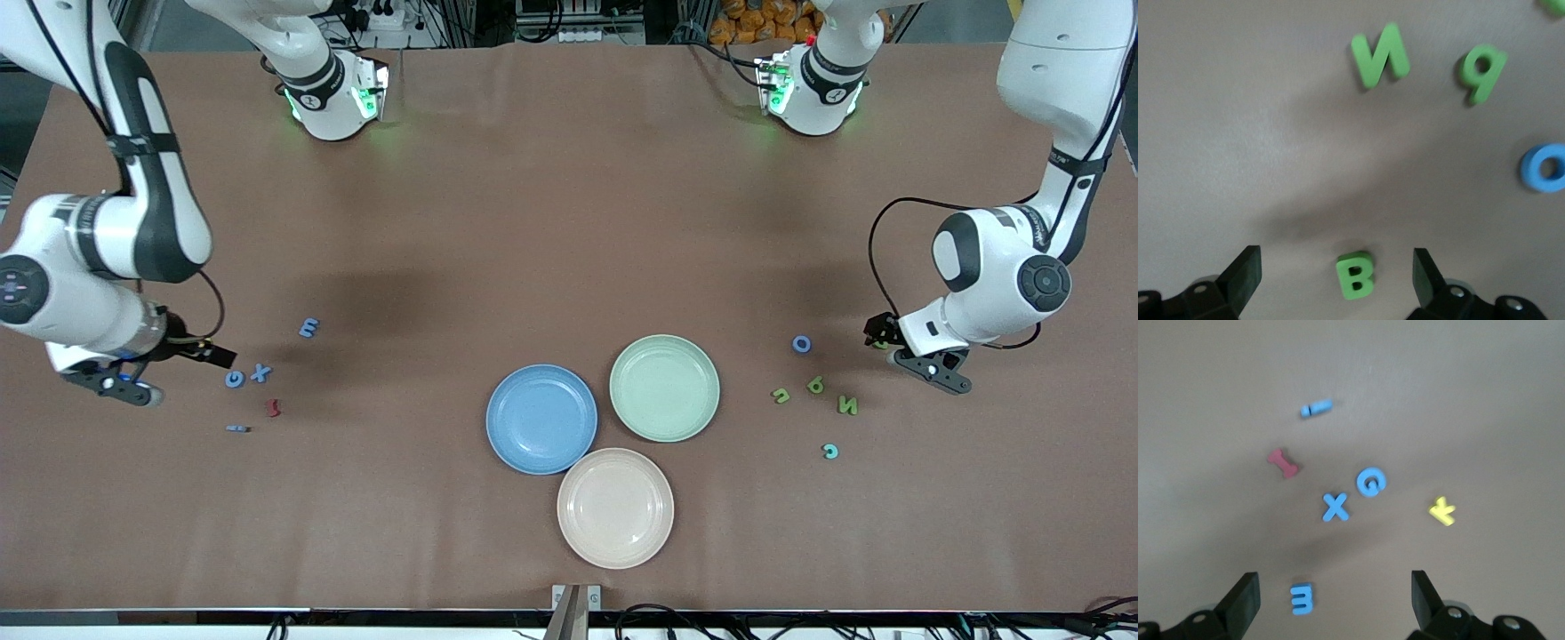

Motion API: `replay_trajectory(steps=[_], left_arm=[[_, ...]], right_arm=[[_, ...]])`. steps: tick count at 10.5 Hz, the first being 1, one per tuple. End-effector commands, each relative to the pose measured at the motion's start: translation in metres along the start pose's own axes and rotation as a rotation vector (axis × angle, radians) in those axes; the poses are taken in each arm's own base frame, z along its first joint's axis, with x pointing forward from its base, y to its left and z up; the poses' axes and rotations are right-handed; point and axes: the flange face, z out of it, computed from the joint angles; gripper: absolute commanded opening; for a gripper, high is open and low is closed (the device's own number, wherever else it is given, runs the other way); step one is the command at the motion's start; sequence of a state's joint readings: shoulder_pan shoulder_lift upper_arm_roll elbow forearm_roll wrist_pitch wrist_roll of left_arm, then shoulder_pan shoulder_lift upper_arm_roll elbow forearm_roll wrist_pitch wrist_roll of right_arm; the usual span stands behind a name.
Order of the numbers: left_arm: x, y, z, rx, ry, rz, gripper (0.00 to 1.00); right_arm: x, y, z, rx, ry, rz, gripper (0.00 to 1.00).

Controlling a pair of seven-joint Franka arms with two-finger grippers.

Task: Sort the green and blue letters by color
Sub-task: 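Grasp the blue m with the right gripper while the left gripper grasps the green B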

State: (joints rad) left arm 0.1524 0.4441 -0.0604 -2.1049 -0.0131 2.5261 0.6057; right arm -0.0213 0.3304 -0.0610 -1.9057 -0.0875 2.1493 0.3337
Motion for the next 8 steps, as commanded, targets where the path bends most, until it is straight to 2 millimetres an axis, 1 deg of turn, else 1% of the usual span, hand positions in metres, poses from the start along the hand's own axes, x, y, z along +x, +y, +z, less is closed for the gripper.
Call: replay_trajectory(steps=[1, 3, 4, 5, 6, 7, 8], left_arm=[[-0.015, -0.008, 0.013, 0.009, 0.0, 0.054, 1.0], [-0.022, -0.002, 0.022, 0.015, 0.008, 0.055, 1.0], [-0.023, 0.0, 0.024, 0.022, 0.016, 0.057, 1.0], [-0.025, 0.003, 0.026, 0.027, 0.022, 0.06, 1.0], [-0.028, 0.006, 0.028, 0.035, 0.03, 0.061, 1.0], [-0.034, 0.004, 0.029, 0.049, 0.036, 0.054, 1.0], [-0.035, 0.008, 0.03, 0.059, 0.042, 0.062, 1.0]], right_arm=[[-0.051, -0.032, 0.054, 0.031, -0.036, 0.133, 1.0], [-0.075, -0.041, 0.084, 0.047, -0.052, 0.185, 1.0], [-0.087, -0.049, 0.097, 0.079, -0.022, 0.19, 1.0], [-0.09, -0.05, 0.11, 0.081, -0.017, 0.206, 1.0], [-0.093, -0.051, 0.117, 0.074, -0.028, 0.205, 1.0], [-0.097, -0.054, 0.121, 0.071, -0.032, 0.195, 1.0], [-0.101, -0.059, 0.122, 0.074, -0.024, 0.183, 1.0]])
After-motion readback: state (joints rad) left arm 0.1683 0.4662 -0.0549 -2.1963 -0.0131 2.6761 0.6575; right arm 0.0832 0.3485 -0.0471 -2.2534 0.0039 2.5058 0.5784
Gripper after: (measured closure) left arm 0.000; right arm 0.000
